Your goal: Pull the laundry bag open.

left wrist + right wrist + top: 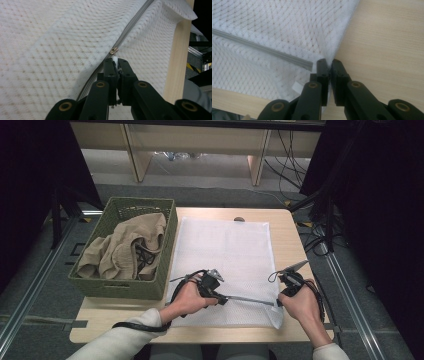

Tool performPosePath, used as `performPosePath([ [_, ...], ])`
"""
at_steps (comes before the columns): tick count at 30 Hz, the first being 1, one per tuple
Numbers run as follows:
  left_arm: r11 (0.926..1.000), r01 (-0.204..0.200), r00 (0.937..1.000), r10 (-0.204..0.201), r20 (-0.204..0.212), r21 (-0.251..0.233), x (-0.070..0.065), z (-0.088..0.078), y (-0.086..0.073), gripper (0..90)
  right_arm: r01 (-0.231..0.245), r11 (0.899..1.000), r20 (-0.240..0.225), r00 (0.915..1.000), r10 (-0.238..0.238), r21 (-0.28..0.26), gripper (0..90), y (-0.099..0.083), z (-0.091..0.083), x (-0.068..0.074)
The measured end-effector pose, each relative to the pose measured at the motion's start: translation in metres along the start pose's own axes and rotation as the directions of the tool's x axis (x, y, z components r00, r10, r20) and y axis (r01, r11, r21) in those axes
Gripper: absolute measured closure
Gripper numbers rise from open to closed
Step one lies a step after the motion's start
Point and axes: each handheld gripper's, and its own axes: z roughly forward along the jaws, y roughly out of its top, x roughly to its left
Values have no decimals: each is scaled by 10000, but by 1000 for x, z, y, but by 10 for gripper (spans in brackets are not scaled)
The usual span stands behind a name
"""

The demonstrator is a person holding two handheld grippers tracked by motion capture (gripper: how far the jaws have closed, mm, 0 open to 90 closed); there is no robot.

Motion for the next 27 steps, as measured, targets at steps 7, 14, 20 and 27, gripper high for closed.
performPosePath([
  [7,10000,73,9999,-72,-95,43,4,-4,-5,864,-275,9996,58,9996,275,19,868,-1,0,-2],
  [14,9997,224,9996,-223,-167,54,7,-7,-8,864,-261,9997,63,9996,261,11,867,-1,0,-2],
  [20,9999,166,9997,-165,-190,45,8,-8,-10,864,-349,9993,25,9994,349,115,867,-1,0,-3],
  [27,9999,158,9997,-158,-168,44,9,-9,-10,864,-319,9994,181,9993,317,120,867,-1,1,-4],
])
